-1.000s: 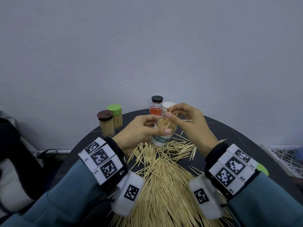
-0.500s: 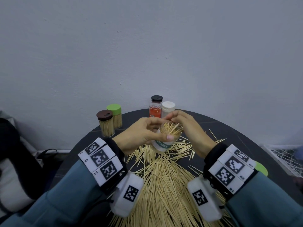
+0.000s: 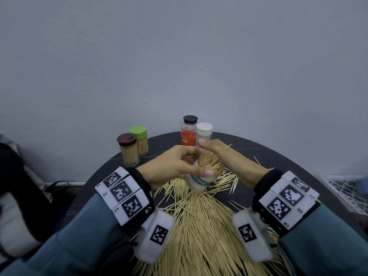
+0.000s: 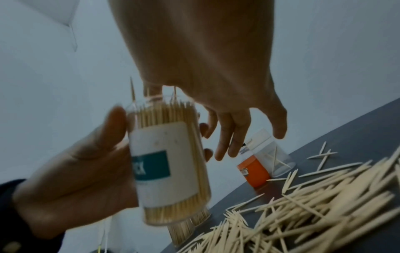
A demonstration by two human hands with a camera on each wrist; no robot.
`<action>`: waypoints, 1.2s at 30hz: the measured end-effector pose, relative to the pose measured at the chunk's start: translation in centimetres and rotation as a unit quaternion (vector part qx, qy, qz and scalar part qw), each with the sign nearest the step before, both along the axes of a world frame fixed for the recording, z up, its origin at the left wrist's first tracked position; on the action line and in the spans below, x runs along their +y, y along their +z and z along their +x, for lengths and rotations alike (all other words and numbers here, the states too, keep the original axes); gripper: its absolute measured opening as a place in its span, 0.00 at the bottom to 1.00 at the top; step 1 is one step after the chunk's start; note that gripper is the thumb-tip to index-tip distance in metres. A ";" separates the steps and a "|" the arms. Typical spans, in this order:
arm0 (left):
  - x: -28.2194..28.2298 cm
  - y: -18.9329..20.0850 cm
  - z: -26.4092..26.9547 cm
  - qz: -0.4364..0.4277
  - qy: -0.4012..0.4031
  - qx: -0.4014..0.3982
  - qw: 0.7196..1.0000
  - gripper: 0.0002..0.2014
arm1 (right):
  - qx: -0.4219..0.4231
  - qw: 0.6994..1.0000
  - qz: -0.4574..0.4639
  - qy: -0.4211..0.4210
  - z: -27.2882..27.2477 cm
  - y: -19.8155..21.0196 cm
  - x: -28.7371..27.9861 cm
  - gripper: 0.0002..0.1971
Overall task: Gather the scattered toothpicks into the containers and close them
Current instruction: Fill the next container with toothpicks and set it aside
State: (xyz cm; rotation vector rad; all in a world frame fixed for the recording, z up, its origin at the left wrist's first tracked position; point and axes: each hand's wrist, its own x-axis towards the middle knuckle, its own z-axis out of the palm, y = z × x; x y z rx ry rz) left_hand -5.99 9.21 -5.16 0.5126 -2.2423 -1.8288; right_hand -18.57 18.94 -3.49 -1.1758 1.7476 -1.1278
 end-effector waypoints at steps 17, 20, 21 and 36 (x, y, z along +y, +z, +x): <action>-0.5 -0.1 -0.1 0.038 0.051 0.032 0.997 0.27 | 0.023 1.000 -0.006 0.008 -0.7 -0.3 -0.3 0.23; -0.7 0.0 -0.1 0.052 0.064 0.050 0.995 0.29 | 0.013 1.000 -0.008 -0.001 -1.1 0.1 -0.2 0.28; -0.8 0.0 0.0 0.054 0.068 0.055 0.995 0.29 | 0.008 1.000 -0.012 0.007 -1.0 0.2 -0.2 0.26; -0.7 0.0 0.1 0.023 0.037 0.086 0.995 0.32 | 0.040 0.997 0.006 0.067 -1.9 -0.4 0.1 0.24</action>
